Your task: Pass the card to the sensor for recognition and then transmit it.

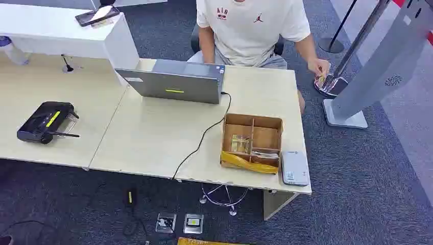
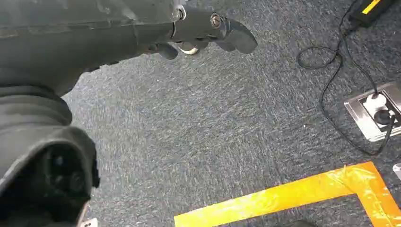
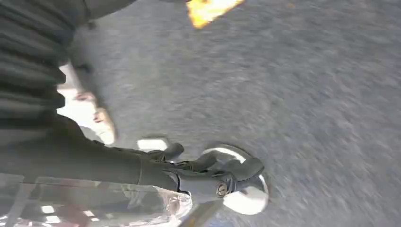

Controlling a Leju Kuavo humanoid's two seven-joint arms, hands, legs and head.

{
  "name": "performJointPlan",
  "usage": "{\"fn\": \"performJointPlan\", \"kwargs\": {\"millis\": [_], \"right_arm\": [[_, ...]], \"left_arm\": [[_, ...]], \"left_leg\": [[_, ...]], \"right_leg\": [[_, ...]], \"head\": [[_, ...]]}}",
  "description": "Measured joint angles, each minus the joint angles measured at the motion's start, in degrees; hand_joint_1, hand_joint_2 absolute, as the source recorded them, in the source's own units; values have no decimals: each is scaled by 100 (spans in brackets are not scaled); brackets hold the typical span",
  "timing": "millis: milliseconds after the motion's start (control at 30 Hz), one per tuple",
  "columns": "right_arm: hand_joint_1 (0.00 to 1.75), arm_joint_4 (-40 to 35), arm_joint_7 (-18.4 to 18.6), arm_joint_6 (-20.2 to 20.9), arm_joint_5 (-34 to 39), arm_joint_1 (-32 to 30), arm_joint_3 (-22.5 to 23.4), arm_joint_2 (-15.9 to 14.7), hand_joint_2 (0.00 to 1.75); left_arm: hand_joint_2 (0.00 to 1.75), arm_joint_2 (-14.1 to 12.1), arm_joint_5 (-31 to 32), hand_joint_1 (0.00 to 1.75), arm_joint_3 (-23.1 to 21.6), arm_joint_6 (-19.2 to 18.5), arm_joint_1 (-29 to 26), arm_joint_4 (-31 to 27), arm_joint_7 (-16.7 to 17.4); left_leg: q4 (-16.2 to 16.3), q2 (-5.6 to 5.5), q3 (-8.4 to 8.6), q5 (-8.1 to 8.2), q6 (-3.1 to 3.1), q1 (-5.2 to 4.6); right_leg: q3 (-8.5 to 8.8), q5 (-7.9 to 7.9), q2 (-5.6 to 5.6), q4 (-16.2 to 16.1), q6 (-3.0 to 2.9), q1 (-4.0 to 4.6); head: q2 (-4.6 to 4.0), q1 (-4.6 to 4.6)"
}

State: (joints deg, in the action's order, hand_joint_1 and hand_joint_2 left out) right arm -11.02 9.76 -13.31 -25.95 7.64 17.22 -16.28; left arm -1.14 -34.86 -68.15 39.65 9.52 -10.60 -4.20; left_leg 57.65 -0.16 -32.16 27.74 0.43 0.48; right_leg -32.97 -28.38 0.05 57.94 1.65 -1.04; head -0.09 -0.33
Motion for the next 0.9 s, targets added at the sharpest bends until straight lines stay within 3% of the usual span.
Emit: {"fn": "performJointPlan", "kwargs": {"millis": [133, 300, 400, 467, 533, 633, 700, 900], "right_arm": [[0, 0, -476, -318, 287, 101, 186, -101, 175], [0, -11, -1377, -787, 763, 542, 509, -302, 175], [0, -112, -2111, -919, 945, 906, 654, -437, 175], [0, -256, -2929, -1006, 962, 1233, 698, -547, 175], [0, -468, -3345, -1034, 887, 1583, 695, -665, 175], [0, -939, -3321, -1091, 693, 1997, 602, -782, 175], [0, -1507, -2970, -1170, 562, 2180, 379, -865, 175], [0, -3214, -2488, -1345, -387, 2769, -551, -1082, 175]], "left_arm": [[0, 2, -2, 0, 0, 0, 0, 0, 35], [0, 15, 74, 0, 2, 2, 7, 2, 94], [0, 26, 190, 0, 7, 2, 6, 4, 138], [0, 26, 317, 0, 24, 2, 6, 4, 144], [0, 28, 435, 0, 74, 2, 13, 4, 144], [0, 26, 568, 0, 107, 0, 6, 4, 125], [0, 22, 612, 0, 111, -7, 4, 4, 51], [0, 13, 710, 0, 118, -68, 1, 4, -159]], "left_leg": [[0, 0, -2, 0, 0, -1], [1, 4, 2, -3, 3, -2], [1, 4, 0, -8, 8, -5], [1, 4, 0, -11, 5, -7], [2, 5, 3, -13, 7, -6], [3, -6, -1, -19, 12, -6], [3, -23, -7, -23, 15, -9], [2, -22, -8, -24, 12, -7]], "right_leg": [[2, 0, 1, 0, 0, -1], [4, 3, 5, 1, 3, -2], [7, 7, 3, 1, 6, -5], [3, 11, 4, 2, 6, -7], [9, 12, 4, 3, 7, -6], [12, 13, -10, 3, 8, -6], [12, 13, -27, 4, 8, -8], [7, 13, -22, 6, 8, -7]], "head": [[0, -2], [0, 0], [0, 0], [0, -2], [0, 0], [0, 0], [0, -2], [0, -2]]}}
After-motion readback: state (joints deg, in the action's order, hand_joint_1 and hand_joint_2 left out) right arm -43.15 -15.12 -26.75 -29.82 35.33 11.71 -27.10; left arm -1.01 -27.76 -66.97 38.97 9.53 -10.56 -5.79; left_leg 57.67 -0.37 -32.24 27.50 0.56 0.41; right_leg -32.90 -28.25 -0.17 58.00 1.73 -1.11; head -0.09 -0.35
